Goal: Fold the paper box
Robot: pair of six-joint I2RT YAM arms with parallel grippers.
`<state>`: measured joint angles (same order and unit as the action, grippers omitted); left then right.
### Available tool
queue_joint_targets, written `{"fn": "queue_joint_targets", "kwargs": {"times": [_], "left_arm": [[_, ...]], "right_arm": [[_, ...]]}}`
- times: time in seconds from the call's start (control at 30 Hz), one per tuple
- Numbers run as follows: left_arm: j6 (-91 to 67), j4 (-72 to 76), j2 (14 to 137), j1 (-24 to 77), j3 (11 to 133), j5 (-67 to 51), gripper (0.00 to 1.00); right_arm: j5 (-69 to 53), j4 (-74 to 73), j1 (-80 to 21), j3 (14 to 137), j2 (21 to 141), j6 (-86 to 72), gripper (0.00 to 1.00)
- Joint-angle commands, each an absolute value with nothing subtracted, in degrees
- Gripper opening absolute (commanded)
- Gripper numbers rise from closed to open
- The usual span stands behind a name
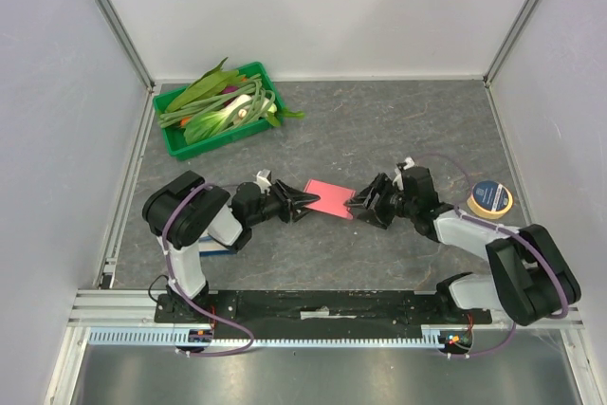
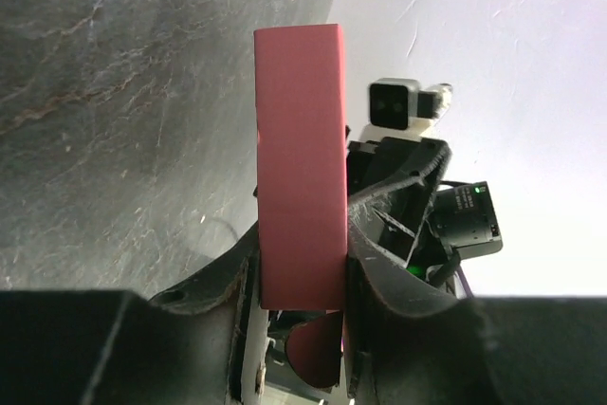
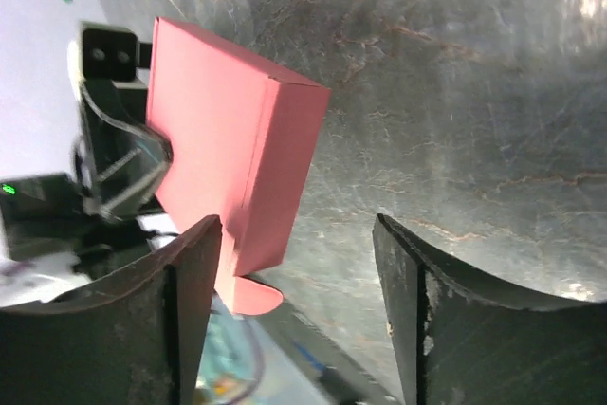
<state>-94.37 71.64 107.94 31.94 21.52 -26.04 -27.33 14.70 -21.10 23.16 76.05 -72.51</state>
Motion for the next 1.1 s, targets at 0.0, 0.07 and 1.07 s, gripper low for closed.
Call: {"fn": "queue_joint_targets", "kwargs": {"times": [0.0, 0.07, 1.07], "left_arm": [[-92.28, 71.02, 104.42, 31.64, 18.99, -24.00, 0.25], [-91.94, 68.57, 102.49, 31.73, 17.59, -23.73, 0.25], [-98.08, 60.55, 88.95, 31.55, 11.87, -27.16, 0.27]], "right_arm": [[-27.16, 0.21, -22.32, 30.31, 71.29, -40.45, 0.77], [-20.43, -11.91, -27.05, 36.28, 69.71, -30.55, 0.86], [64.26, -11.43, -81.74, 53.18, 89.92, 6.15, 0.69]]}}
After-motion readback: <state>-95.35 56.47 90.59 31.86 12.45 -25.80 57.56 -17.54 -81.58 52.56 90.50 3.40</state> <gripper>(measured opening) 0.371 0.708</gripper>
